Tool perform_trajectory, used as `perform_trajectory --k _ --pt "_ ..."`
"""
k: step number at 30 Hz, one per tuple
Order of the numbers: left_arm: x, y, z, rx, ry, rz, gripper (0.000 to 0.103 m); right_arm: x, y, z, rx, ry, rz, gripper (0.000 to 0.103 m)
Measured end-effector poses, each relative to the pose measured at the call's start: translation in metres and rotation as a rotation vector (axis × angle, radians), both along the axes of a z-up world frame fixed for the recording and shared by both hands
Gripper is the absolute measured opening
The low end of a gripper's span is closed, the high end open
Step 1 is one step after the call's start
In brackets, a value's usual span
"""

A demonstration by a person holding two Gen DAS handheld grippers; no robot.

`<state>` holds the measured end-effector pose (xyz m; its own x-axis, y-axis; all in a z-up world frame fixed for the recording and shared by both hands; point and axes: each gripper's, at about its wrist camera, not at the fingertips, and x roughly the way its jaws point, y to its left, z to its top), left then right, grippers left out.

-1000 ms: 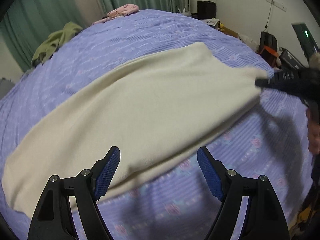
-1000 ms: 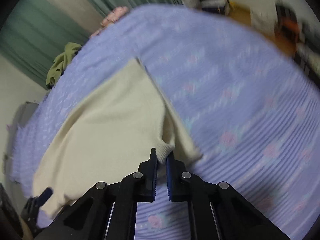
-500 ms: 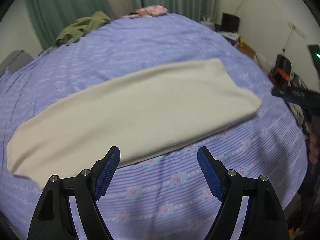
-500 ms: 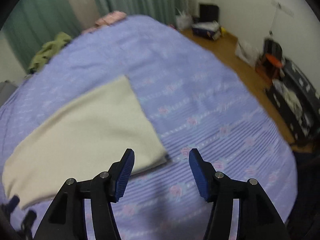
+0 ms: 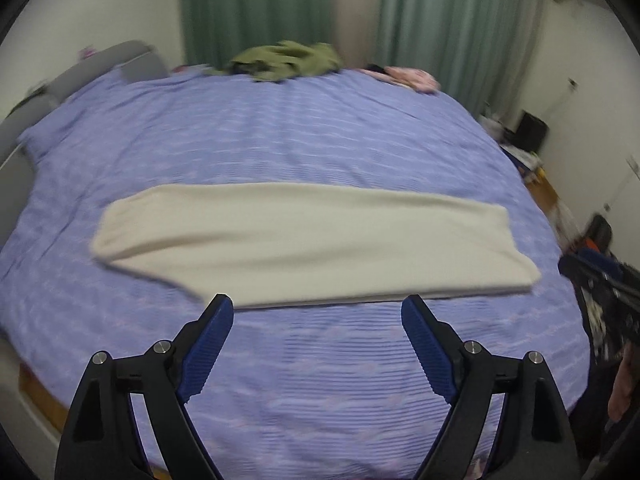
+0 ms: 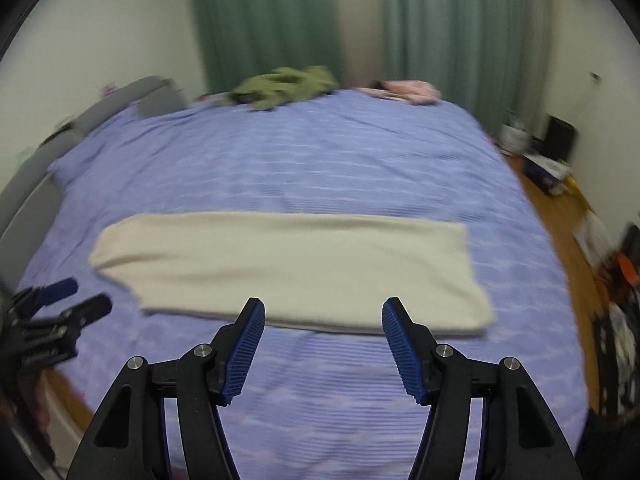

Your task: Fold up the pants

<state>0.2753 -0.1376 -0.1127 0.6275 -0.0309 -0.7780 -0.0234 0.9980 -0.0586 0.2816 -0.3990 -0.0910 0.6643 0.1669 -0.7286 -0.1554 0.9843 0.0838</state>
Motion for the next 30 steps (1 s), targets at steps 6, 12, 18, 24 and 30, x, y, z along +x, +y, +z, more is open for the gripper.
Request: perform_trajectory --k 6,12,18,24,30 --pt "-0.015 0.133 0.000 0.004 -0.012 0.095 0.089 -0.011 0.119 -0.002 0.021 -0.007 0.101 0.062" --pt "-0.001 0.270 -0.025 -0.011 0.031 0.127 0.093 -0.007 0.238 -0.032 0.077 0.116 0.044 0.062" --pt "0.039 0.369 -0.055 -0.041 0.051 0.130 0.093 0.008 0.340 -0.075 0.047 0.216 0.061 0.062" --pt "0.111 0.426 -0.094 -0.089 0.065 0.020 0.093 0.052 0.399 -0.108 0.003 0.262 0.067 0.062" --pt "0.199 0.446 -0.143 -0.095 0.113 -0.114 0.089 0.108 0.431 -0.139 0.016 0.301 0.006 0.062"
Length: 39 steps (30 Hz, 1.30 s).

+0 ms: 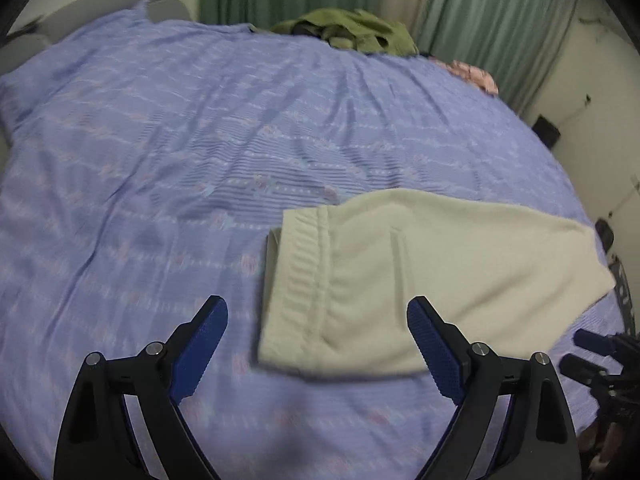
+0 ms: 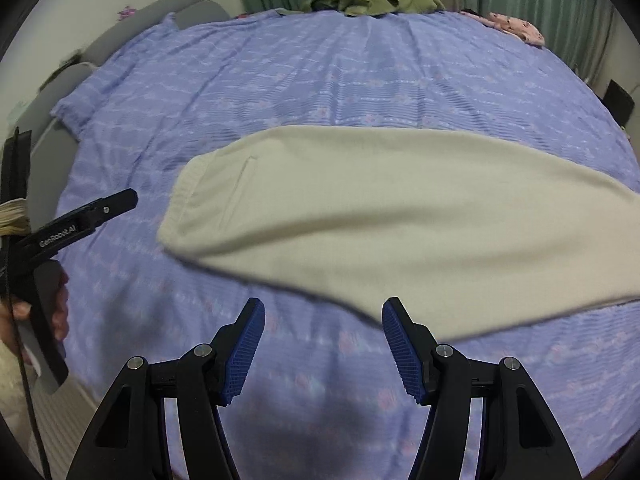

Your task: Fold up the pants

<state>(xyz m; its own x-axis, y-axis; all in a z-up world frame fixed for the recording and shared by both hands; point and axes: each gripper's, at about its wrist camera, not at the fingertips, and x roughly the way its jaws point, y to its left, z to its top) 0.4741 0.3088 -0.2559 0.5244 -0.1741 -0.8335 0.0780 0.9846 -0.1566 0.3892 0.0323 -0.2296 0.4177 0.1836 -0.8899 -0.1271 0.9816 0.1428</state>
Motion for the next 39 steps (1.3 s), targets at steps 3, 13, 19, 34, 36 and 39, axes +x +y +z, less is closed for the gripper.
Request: perform_trajectory --k 3,13,19,34,36,39 --pt "0.032 0.005 -0.022 -0.041 0.045 -0.022 0.081 0.022 0.013 -0.013 0.005 0.015 -0.028 0.062" --pt "0.102 0.015 -0.077 -0.130 0.165 -0.016 0.068 0.062 0.056 -0.037 -0.003 0.036 -0.007 0.062" --pt "0.096 0.008 -0.069 -0.050 0.148 0.028 0.013 0.064 0.057 -0.040 0.002 0.046 -0.024 0.062" --pt "0.084 -0.001 -0.036 0.296 -0.030 0.076 0.054 0.056 0.044 -0.034 -0.002 0.031 -0.062 0.062" --pt "0.066 0.001 -0.012 0.305 -0.097 0.087 0.072 0.050 0.034 -0.032 0.028 0.030 -0.070 0.062" --pt "0.020 0.008 0.017 0.221 -0.137 0.127 0.080 0.035 0.019 -0.026 0.052 0.007 -0.079 0.062"
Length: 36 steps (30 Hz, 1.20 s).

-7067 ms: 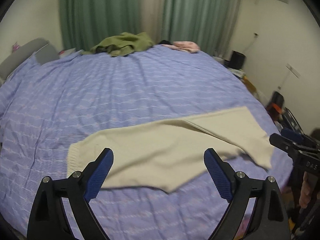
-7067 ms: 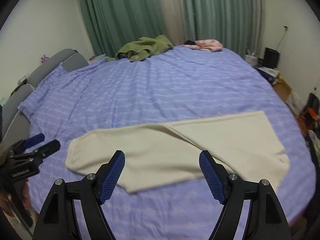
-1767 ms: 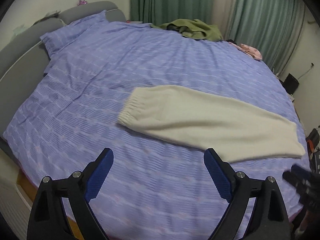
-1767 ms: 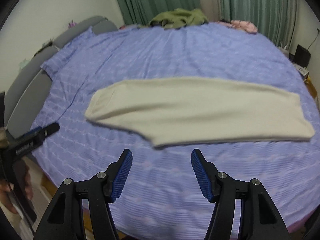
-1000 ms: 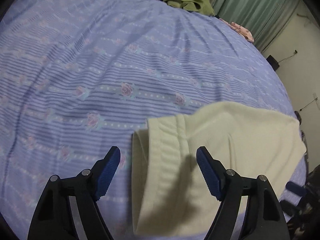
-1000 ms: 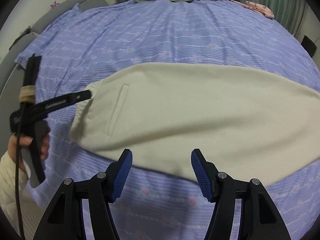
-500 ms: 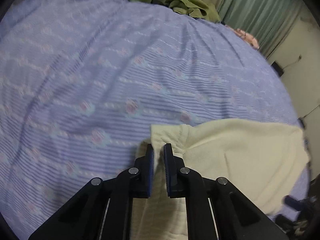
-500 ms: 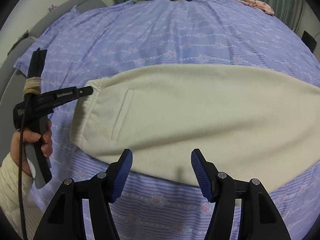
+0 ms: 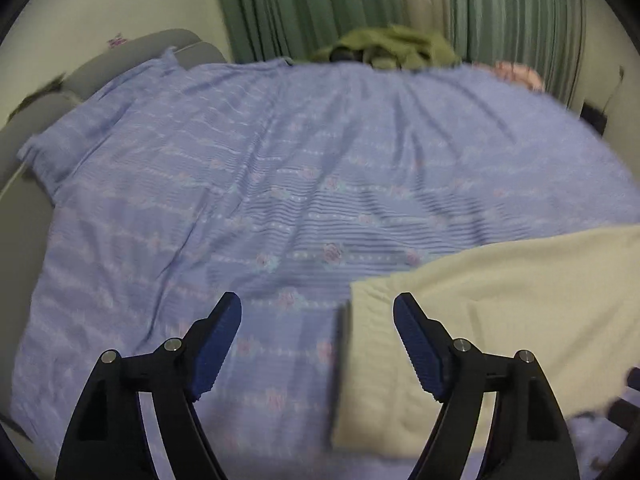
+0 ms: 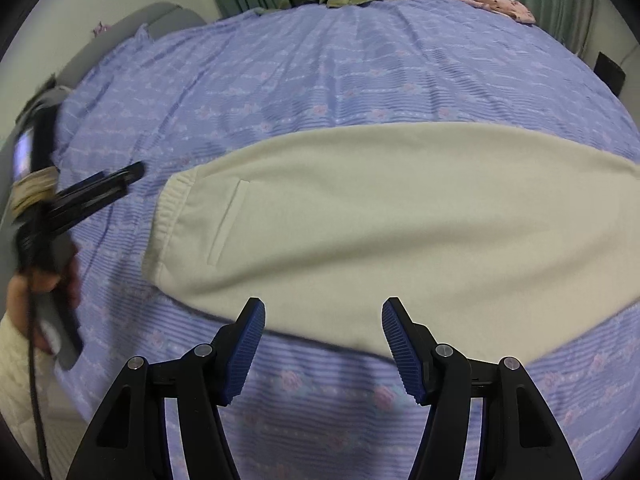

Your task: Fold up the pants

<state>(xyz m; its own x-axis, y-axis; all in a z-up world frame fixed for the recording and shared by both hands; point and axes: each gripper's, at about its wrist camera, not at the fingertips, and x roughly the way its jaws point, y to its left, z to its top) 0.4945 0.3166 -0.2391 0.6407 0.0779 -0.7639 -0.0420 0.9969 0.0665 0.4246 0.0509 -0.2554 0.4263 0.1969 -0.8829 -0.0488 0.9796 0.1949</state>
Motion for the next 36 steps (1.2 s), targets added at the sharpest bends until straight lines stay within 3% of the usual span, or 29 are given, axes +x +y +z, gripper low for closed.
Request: perform_trajectory --k 2,4,6,9,15,22,25,27,29,36 --pt "-0.024 0.002 0.000 -0.084 0.019 0.023 0.085 -0.013 -0.010 0.004 -0.007 -0.017 0.005 0.062" --pt "-0.048 0.004 -0.016 -0.211 0.087 0.063 0.085 -0.028 -0.021 0.003 -0.027 -0.010 0.012 0.062" --pt "-0.067 -0.003 -0.036 -0.273 0.147 0.078 0.085 -0.040 -0.031 -0.002 -0.021 0.005 0.008 0.062" --pt "-0.077 -0.015 -0.061 -0.297 0.197 0.083 0.084 -0.058 -0.045 -0.017 -0.059 0.040 0.017 0.062" --pt "-0.059 -0.026 -0.081 -0.320 0.164 0.101 0.084 -0.059 -0.059 -0.050 -0.077 0.080 -0.008 0.062" --pt "-0.029 -0.009 -0.107 -0.408 0.167 0.287 0.085 -0.032 -0.060 -0.080 -0.081 0.125 -0.098 0.061" --pt "-0.025 -0.003 -0.109 -0.399 0.146 0.349 0.085 -0.025 -0.052 -0.082 -0.133 0.126 -0.079 0.061" --pt "-0.019 0.000 -0.110 -0.386 0.137 0.389 0.067 -0.025 -0.047 -0.081 -0.151 0.119 -0.077 0.061" --pt "-0.013 0.000 -0.110 -0.384 0.143 0.407 0.062 -0.026 -0.039 -0.081 -0.187 0.111 -0.066 0.060" --pt "-0.004 -0.019 -0.097 -0.243 0.101 0.421 0.058 -0.031 -0.051 -0.075 -0.177 0.067 -0.080 0.046"
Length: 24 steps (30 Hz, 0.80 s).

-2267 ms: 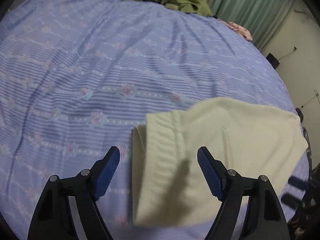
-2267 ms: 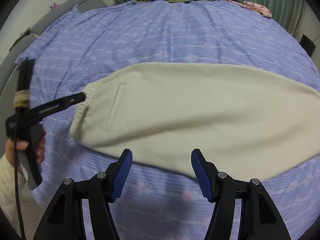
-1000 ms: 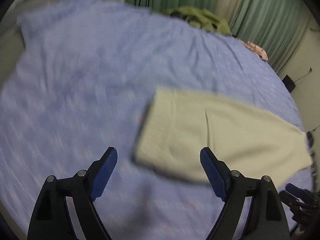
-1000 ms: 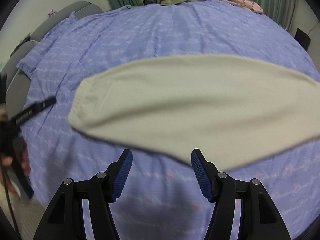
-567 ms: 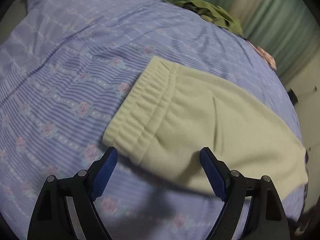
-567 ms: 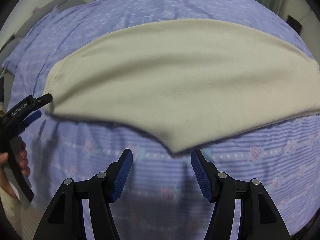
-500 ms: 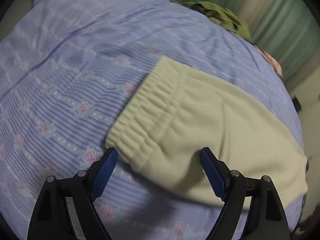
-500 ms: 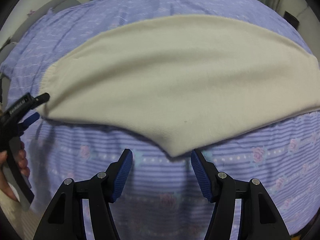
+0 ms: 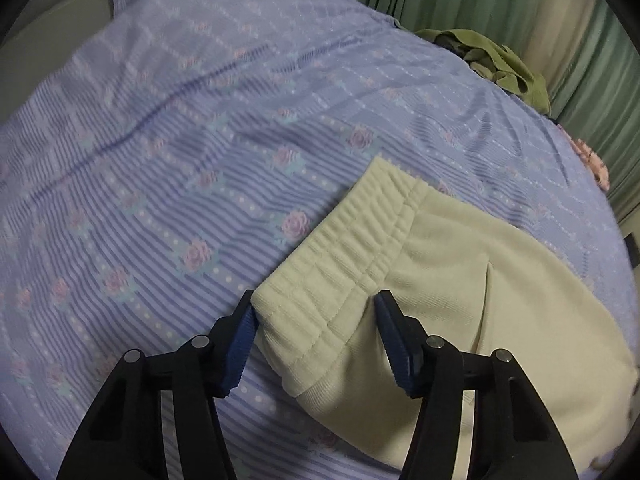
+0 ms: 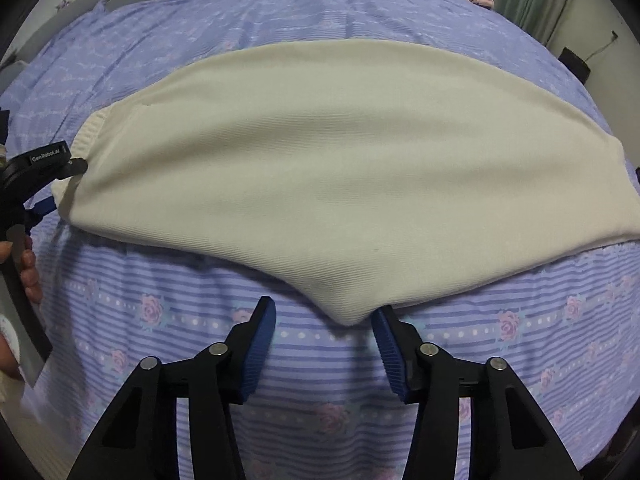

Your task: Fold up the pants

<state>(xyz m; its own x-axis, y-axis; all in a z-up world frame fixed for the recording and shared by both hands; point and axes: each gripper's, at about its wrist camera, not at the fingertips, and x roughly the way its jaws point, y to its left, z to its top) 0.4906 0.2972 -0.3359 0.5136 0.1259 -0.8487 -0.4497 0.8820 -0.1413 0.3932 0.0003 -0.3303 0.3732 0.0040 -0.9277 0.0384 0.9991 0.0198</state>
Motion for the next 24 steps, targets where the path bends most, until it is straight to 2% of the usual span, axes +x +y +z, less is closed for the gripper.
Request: perform_trajectory --k 1,3,8,10,11,13,17,19,20,21,22,24 --pt "0.000 -0.002 0.001 0.014 -0.002 -0.001 0.058 0.000 -0.005 0.000 0.007 0.000 0.000 0.041" --pt "0.003 -0.006 0.003 0.045 -0.002 -0.011 0.058 0.002 -0.010 0.004 0.023 -0.011 0.003 0.038" --pt "0.006 -0.004 0.006 0.060 -0.011 -0.020 0.058 0.005 -0.008 0.015 0.009 -0.057 0.044 0.037" --pt "0.002 -0.003 0.005 0.069 -0.009 -0.028 0.058 0.004 -0.010 0.008 0.017 -0.033 0.033 0.016" --pt "0.001 -0.005 0.005 0.089 -0.007 -0.040 0.059 0.002 -0.011 0.005 0.021 -0.021 0.019 0.012" --pt "0.000 -0.009 0.006 0.122 -0.004 -0.058 0.059 0.000 -0.017 -0.003 0.056 0.008 -0.001 0.009" --pt "-0.006 -0.012 0.016 0.156 0.012 -0.095 0.066 -0.008 -0.015 -0.010 0.044 0.068 0.023 0.007" --pt "-0.014 -0.017 0.031 0.224 0.006 -0.118 0.067 -0.015 -0.018 -0.003 0.049 0.082 0.002 0.008" --pt "-0.022 -0.020 0.044 0.268 -0.011 -0.139 0.075 -0.020 -0.021 0.003 0.048 0.074 -0.007 0.010" --pt "-0.027 -0.023 0.052 0.283 -0.023 -0.157 0.082 -0.025 -0.025 0.013 0.044 0.057 -0.012 0.020" --pt "-0.034 -0.026 0.064 0.290 -0.038 -0.187 0.083 -0.029 -0.028 0.021 0.037 0.044 -0.012 0.037" --pt "-0.049 -0.036 0.087 0.296 -0.066 -0.248 0.083 -0.040 -0.037 0.045 0.011 -0.006 -0.013 0.047"
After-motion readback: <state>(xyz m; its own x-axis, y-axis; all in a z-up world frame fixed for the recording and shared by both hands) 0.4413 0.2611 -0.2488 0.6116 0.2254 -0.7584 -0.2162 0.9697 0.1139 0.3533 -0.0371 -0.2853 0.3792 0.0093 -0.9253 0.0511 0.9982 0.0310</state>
